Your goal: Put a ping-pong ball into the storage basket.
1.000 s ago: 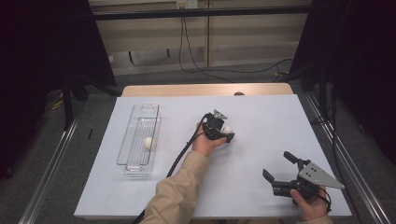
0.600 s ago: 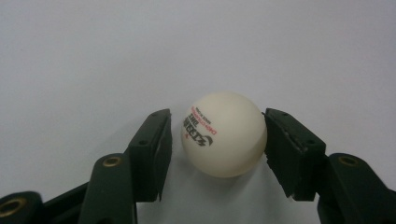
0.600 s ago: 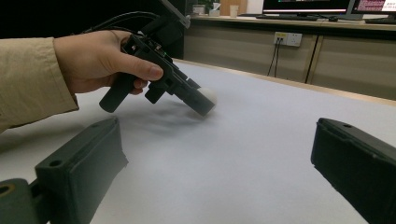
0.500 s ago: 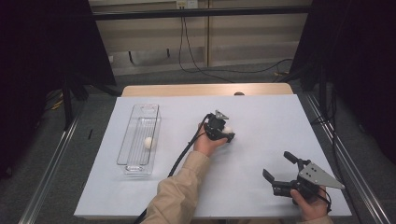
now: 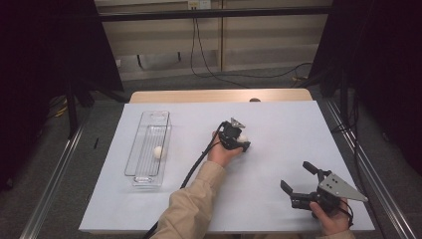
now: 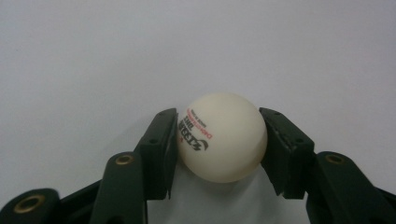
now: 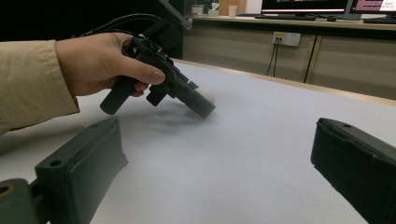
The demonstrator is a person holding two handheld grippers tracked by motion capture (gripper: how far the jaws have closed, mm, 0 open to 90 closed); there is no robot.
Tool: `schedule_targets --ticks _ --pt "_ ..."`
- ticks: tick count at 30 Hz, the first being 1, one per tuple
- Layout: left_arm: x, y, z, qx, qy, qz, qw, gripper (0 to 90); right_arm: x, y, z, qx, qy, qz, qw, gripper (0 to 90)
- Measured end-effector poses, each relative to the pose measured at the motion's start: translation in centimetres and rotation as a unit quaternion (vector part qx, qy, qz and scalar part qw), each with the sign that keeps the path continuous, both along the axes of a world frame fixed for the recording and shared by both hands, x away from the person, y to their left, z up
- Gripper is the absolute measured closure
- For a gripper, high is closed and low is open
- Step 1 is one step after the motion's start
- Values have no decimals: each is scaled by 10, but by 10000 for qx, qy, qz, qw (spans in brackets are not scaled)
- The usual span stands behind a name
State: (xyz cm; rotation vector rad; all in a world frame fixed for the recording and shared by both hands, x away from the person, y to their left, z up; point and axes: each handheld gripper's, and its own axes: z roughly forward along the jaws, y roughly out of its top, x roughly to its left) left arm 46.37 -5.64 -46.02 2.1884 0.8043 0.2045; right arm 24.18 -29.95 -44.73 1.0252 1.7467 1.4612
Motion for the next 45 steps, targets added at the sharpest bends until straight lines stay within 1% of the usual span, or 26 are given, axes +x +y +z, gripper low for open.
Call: schedule_targets --ticks 11,15,17,19,26,27,29,31,33,35,36,38,39,42,45 --pt "0 0 1 8 63 26 10000 509 0 1 0 -8 11 15 10000 19" --pt "-1 1 2 52 109 8 9999 510 0 0 0 -1 4 -9 10000 19" --pt "-1 2 4 70 140 -30 9999 510 0 0 0 -6 4 -6 10000 19" --pt "-2 3 4 47 157 -28 9999 510 0 0 0 -9 3 8 10000 19" --pt "-5 3 7 37 246 -136 9996 510 0 0 0 -10 5 -6 10000 19" --pt "-6 4 8 64 244 -168 9995 510 0 0 0 -16 5 -5 10000 19" --pt "-8 4 8 12 265 -191 9995 510 0 0 0 -15 4 -6 10000 19" --pt "-9 4 9 49 292 -239 9993 510 0 0 0 -12 7 3 10000 19" --pt "-10 5 9 62 307 -246 9992 510 0 0 0 -11 6 0 10000 19" --pt "-11 7 10 39 331 -262 9991 510 0 0 0 -15 4 1 10000 19" --pt "-11 7 9 -7 343 -237 9991 510 0 0 0 -16 0 2 10000 19" --pt "-12 10 10 18 352 -240 9991 510 0 0 0 -22 5 -6 10000 19" --pt "-12 11 10 -17 370 -228 9991 510 0 0 0 -12 9 -8 10000 19" --pt "-13 15 12 22 411 -284 9987 510 0 0 0 -18 11 -3 10000 19" --pt "-15 18 15 0 419 -297 9987 510 0 1 0 -36 -4 5 10000 19"
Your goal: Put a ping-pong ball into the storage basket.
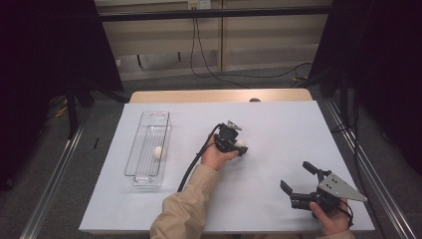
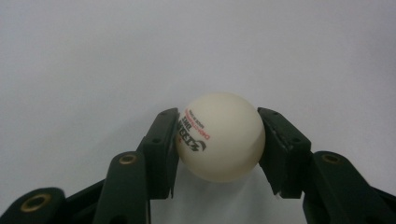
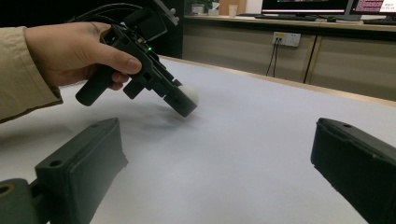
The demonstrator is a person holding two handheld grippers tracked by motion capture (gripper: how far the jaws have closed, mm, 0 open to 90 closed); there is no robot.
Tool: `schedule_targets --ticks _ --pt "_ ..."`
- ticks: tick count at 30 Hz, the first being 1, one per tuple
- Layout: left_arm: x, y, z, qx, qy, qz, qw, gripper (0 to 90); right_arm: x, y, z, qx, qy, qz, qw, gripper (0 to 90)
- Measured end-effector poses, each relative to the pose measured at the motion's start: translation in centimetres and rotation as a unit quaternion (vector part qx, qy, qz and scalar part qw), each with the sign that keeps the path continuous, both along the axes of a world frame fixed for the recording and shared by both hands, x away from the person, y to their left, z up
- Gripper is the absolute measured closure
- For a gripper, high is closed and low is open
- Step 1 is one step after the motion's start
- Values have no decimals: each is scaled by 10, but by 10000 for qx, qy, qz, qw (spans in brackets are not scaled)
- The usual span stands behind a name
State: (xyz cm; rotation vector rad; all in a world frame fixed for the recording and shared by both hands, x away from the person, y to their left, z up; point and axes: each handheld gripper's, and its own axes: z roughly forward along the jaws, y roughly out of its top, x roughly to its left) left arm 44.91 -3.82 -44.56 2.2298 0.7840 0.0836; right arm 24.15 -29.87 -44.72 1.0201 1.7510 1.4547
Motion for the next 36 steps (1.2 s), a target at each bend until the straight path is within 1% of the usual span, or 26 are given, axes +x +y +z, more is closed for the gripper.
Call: schedule_targets --ticks 1,2,3,5,7,11,13,16,20,21,24,29,35,36 --pt "0 2 1 -4 12 -4 10000 510 0 0 0 -1 5 1 10000 19" --pt "-1 3 2 -54 12 26 10000 510 0 0 0 2 2 0 10000 19" --pt "0 5 3 -50 19 14 10000 510 0 0 0 20 6 -11 10000 19" --pt "-1 7 3 -83 -2 68 9999 510 0 0 0 20 13 -12 10000 19" --pt "-1 10 3 -103 23 81 9999 510 0 0 0 7 10 -4 10000 19" --pt "-2 14 4 -22 58 58 10000 510 0 0 0 0 12 -2 10000 19" --pt "-2 15 4 -44 45 93 9999 510 0 0 0 22 10 -9 10000 19" --pt "-1 17 6 -63 95 102 9999 510 0 0 0 7 15 -2 10000 19" --pt "-2 19 7 -1 141 77 9999 510 0 0 0 18 9 -15 10000 19" --pt "-3 20 7 -13 157 88 9998 510 0 0 0 19 6 -19 10000 19" --pt "-4 21 9 -32 167 99 9998 510 0 0 0 24 7 -11 10000 19" --pt "-6 22 10 36 181 11 9998 510 1 0 -1 18 13 0 10000 19" --pt "-6 29 9 120 171 52 9998 511 1 -1 -1 31 16 -12 10000 19" --pt "-6 30 10 98 193 48 9998 511 1 0 -1 31 14 -13 10000 19"
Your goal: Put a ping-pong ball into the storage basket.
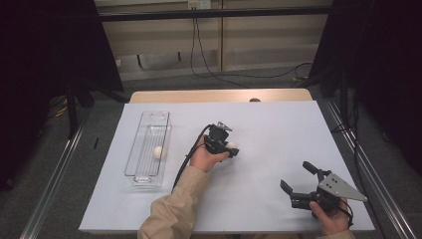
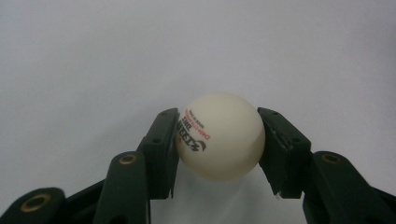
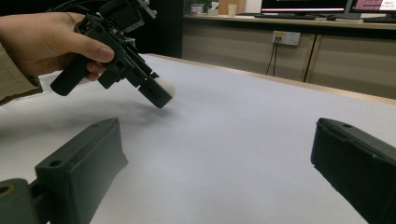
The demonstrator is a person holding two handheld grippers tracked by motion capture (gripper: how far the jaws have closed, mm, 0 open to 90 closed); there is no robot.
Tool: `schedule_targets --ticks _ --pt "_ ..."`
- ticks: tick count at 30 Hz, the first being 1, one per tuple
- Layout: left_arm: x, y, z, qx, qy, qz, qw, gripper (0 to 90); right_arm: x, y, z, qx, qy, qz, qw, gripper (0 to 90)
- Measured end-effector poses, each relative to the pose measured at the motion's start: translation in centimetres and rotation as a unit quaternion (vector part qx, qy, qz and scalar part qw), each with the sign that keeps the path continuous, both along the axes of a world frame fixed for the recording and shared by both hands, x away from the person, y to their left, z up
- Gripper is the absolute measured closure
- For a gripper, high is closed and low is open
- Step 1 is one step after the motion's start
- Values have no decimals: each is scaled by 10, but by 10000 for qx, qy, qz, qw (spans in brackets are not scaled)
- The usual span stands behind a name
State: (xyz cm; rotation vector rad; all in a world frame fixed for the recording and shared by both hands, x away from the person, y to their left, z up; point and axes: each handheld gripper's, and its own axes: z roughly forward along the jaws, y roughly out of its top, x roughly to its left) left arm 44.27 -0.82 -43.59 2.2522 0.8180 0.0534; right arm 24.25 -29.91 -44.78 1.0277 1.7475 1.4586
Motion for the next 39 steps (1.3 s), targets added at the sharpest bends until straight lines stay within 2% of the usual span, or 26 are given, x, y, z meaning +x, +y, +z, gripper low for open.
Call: schedule_targets --ticks 8,19,28,39 --pt "-1 11 1 -12 51 59 10000 510 1 1 0 -11 0 10 10000 19" --pt "-8 15 3 25 30 7 10000 511 0 1 0 -32 -20 30 10000 19" --pt "-12 20 10 -124 65 -38 9999 511 0 2 0 -27 -3 32 10000 19" --pt "-13 27 14 -151 103 -46 9998 511 0 2 1 -62 -23 39 10000 19"
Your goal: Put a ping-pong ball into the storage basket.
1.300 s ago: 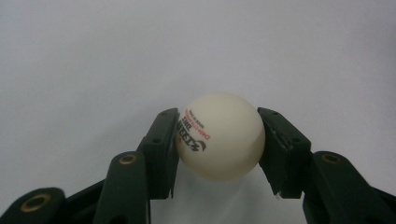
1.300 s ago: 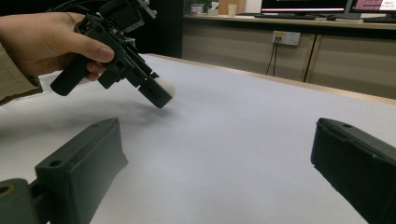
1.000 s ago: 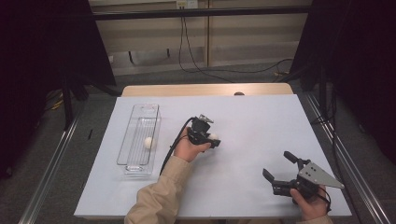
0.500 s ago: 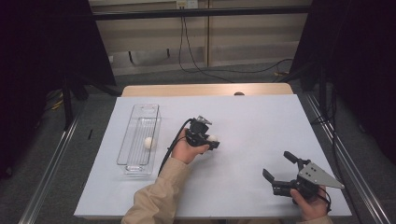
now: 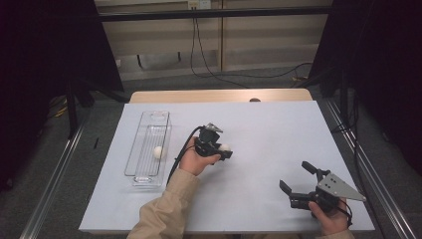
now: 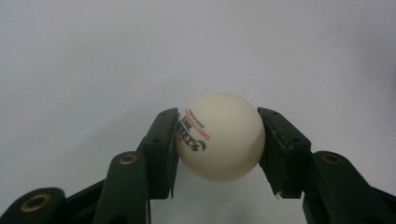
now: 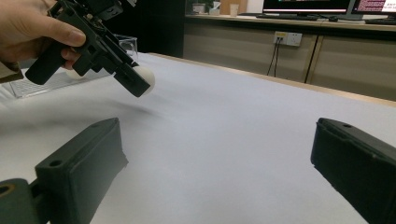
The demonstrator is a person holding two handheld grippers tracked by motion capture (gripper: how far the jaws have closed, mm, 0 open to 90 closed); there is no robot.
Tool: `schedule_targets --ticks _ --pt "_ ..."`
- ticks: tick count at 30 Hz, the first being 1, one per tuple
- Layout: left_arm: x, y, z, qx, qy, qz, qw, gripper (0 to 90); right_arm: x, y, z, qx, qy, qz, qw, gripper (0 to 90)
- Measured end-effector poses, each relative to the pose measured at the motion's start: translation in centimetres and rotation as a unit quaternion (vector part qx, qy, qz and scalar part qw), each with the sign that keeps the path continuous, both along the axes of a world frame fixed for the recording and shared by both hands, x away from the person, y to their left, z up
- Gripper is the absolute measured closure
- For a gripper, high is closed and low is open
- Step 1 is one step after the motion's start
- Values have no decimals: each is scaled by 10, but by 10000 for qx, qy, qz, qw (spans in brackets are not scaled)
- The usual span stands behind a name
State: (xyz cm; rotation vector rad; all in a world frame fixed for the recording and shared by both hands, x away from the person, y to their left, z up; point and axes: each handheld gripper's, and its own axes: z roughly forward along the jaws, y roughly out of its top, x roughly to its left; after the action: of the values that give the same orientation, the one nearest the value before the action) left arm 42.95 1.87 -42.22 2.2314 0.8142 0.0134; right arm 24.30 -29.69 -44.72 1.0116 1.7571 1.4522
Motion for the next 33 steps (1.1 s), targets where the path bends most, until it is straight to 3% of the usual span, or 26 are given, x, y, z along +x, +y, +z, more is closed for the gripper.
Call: schedule_targets --ticks 15,33 --pt "-2 11 6 34 -88 113 9999 511 0 1 0 -8 -2 13 10000 19" --pt "-2 19 7 55 -36 219 9997 510 0 1 0 -21 -22 25 10000 19"
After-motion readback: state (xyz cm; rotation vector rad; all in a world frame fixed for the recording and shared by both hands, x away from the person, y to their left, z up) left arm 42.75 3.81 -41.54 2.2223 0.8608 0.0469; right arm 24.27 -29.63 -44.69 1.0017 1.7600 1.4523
